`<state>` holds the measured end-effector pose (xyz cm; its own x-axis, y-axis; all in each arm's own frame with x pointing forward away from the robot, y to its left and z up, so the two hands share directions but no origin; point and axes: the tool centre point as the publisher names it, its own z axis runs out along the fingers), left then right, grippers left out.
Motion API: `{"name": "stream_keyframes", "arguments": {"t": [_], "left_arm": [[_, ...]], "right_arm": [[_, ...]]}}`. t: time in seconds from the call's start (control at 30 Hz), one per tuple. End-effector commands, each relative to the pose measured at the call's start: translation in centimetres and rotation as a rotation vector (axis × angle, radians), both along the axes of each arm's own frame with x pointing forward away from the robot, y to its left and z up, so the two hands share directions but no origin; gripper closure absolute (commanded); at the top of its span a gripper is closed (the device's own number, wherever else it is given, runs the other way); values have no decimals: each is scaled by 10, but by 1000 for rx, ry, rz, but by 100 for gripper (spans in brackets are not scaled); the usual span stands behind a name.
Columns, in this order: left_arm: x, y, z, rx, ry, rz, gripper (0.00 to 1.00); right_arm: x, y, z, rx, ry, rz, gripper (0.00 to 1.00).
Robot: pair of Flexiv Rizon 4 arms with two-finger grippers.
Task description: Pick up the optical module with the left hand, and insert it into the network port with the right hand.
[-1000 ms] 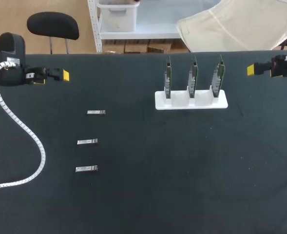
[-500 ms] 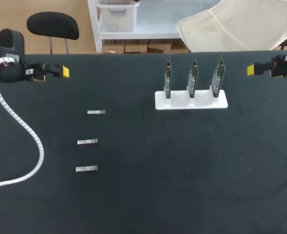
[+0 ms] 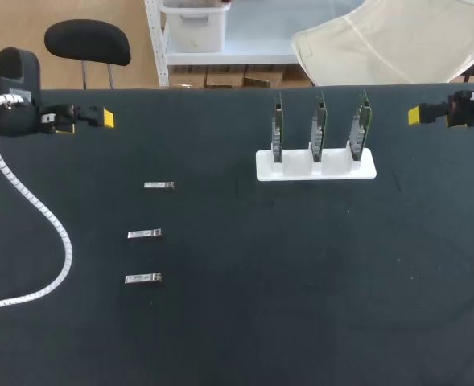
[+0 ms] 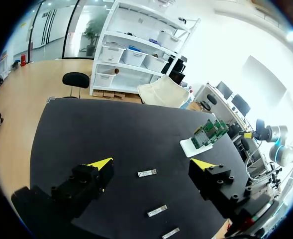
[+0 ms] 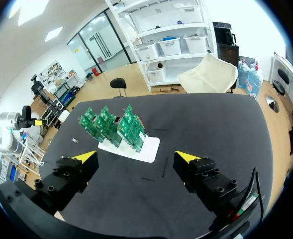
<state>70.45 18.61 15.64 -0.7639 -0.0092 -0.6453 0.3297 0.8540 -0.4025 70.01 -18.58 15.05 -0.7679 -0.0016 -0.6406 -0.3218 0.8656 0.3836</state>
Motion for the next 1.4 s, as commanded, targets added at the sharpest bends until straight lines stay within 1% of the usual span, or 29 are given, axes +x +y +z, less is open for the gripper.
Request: {"name": "stream_keyframes", "arguments": {"t": [0.03, 0.73, 0.77, 0.83, 0.9, 0.97, 1.03, 1.1, 1.13, 1.2, 1.27, 1.33, 1.4], "left_arm": [[0, 1, -1, -6, -4, -4, 0], [0, 1, -1, -6, -4, -4, 0], [-1, 1, -1, -11, -10, -22, 0], [-2, 1, -1, 31, -17, -51, 0], [-2, 0, -3, 72, -25, -118, 0], [-1, -1, -8, 142, 3, -176, 0], [-1, 0, -12, 170, -3, -232, 0], [0, 1, -20, 234, 7, -318, 0], [0, 2, -24, 282, -10, -329, 0], [1, 4, -29, 315, -13, -380, 0], [1, 5, -37, 392, -30, -453, 0], [1, 5, -42, 415, -28, -538, 0], [1, 5, -47, 447, -44, -590, 0]], "right_arm": [[-1, 1, 0, -3, 0, -4, 0], [-1, 1, 0, -3, 0, -4, 0], [-1, 1, 0, -3, 0, -4, 0], [-1, 1, 0, -3, 0, -4, 0], [-1, 1, 0, -3, 0, -4, 0], [-1, 1, 0, -3, 0, -4, 0], [-1, 1, 0, -3, 0, -4, 0], [-1, 1, 0, -3, 0, -4, 0], [-1, 1, 0, -3, 0, -4, 0], [-1, 1, 0, -3, 0, -4, 0], [-1, 1, 0, -3, 0, -4, 0], [-1, 1, 0, -3, 0, -4, 0], [-1, 1, 0, -3, 0, -4, 0]]}}
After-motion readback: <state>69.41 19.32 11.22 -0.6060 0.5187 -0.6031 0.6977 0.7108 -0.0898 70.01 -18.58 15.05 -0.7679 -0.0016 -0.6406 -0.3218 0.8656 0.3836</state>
